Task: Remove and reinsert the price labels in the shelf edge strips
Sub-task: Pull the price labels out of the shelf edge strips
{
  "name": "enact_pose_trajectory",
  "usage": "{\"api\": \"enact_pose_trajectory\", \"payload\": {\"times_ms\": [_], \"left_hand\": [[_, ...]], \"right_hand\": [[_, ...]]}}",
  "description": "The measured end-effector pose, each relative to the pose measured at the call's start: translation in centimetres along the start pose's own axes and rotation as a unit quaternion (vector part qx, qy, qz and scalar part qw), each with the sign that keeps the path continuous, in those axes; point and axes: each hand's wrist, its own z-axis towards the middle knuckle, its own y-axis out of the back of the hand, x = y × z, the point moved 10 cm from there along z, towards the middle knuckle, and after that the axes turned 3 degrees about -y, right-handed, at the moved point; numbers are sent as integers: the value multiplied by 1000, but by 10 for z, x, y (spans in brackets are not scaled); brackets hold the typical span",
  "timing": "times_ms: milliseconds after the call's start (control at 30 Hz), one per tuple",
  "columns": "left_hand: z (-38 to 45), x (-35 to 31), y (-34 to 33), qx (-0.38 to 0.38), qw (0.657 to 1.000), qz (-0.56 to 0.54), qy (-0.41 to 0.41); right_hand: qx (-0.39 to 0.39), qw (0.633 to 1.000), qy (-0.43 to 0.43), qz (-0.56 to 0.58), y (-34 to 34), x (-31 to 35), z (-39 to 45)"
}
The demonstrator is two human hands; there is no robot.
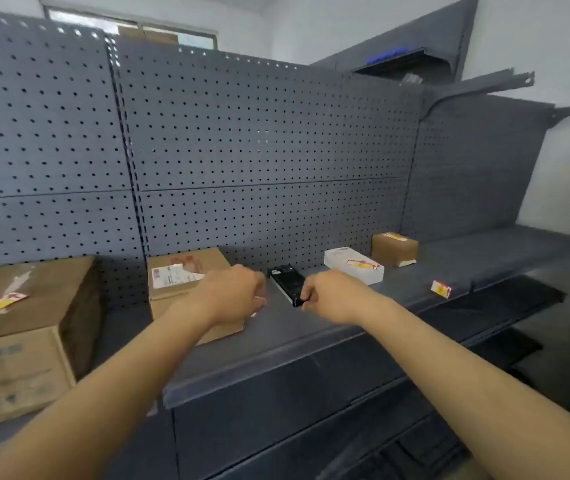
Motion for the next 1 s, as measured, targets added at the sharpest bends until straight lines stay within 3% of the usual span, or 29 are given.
{"api": "enact_pose_trajectory", "payload": {"times_ms": [300,667,1000], "left_hand": [[89,35,0,-16,998,20,51],[155,69,-55,57,989,12,133],[182,98,-86,73,990,14,117]], "right_hand": [[63,994,79,37,-35,-31,123],[147,975,166,24,-84,-32,217],[218,951,221,-4,-129,-16,275]]}}
